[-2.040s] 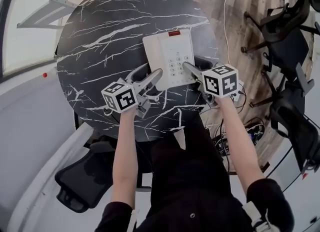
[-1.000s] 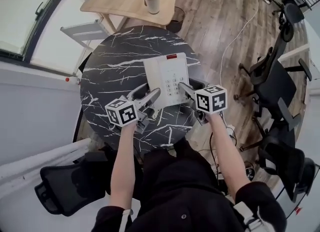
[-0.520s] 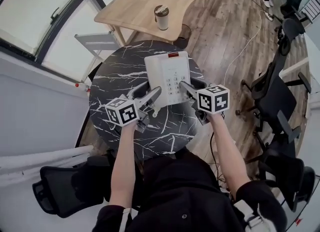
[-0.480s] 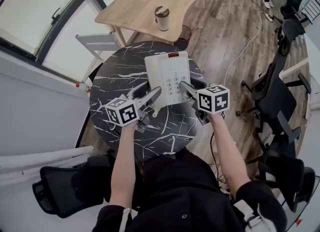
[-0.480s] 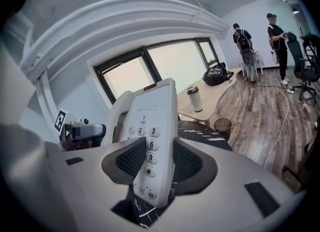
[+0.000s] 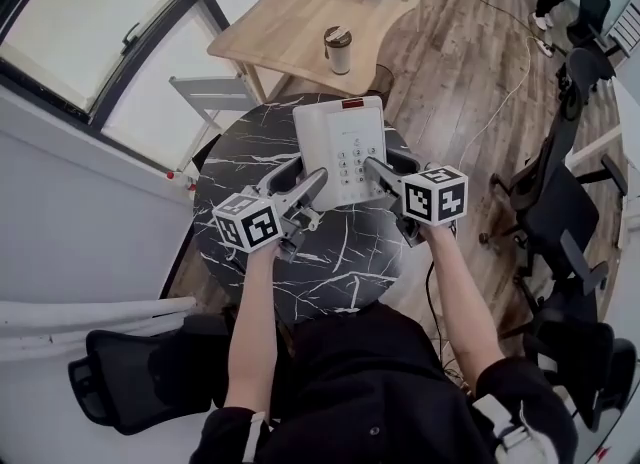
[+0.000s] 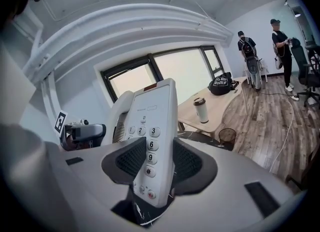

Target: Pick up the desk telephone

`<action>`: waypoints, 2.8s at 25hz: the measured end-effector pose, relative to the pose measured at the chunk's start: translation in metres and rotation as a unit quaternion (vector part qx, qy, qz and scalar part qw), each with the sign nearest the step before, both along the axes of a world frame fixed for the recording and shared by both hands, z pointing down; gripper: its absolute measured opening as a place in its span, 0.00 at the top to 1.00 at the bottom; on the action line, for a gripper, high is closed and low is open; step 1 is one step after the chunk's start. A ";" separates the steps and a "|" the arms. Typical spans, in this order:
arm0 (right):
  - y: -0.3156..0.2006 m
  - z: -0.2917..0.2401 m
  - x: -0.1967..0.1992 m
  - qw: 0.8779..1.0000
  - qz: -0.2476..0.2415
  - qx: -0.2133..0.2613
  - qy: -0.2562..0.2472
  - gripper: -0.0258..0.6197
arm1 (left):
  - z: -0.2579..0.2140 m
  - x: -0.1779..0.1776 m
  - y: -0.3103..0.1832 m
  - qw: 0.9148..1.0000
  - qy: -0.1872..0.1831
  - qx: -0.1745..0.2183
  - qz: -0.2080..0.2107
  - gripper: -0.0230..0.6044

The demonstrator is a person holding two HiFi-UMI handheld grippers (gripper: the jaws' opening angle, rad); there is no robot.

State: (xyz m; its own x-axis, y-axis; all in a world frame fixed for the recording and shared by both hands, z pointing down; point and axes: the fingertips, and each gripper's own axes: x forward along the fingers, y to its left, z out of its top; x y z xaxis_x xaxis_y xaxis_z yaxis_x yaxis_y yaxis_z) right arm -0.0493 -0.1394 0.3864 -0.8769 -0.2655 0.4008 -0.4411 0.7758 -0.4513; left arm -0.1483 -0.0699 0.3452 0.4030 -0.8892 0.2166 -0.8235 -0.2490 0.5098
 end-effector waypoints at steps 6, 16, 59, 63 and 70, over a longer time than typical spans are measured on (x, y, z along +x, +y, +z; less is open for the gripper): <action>0.001 -0.031 -0.006 1.000 0.000 0.023 -0.019 0.67 | -0.030 -0.004 0.003 0.999 -0.015 0.028 -0.003 0.52; 0.004 -0.080 -0.018 0.997 -0.015 0.058 -0.047 0.68 | -0.079 -0.013 0.012 0.996 -0.044 0.069 -0.021 0.52; 0.009 -0.110 -0.011 0.994 -0.011 0.097 -0.054 0.69 | -0.100 -0.009 0.019 0.994 -0.022 0.101 -0.034 0.51; 0.009 -0.109 -0.010 0.994 -0.012 0.097 -0.054 0.69 | -0.099 -0.008 0.018 0.994 -0.022 0.099 -0.034 0.51; 0.008 -0.109 -0.010 0.994 -0.011 0.098 -0.055 0.69 | -0.100 -0.009 0.018 0.994 -0.025 0.099 -0.033 0.51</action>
State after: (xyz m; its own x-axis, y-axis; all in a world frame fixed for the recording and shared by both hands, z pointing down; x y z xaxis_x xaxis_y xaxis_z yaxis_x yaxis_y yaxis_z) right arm -0.0596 -0.1312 0.2771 -0.9188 -0.3088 0.2459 -0.3795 0.8622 -0.3355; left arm -0.1570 -0.0523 0.2456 0.3348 -0.9408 0.0527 -0.8643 -0.2843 0.4150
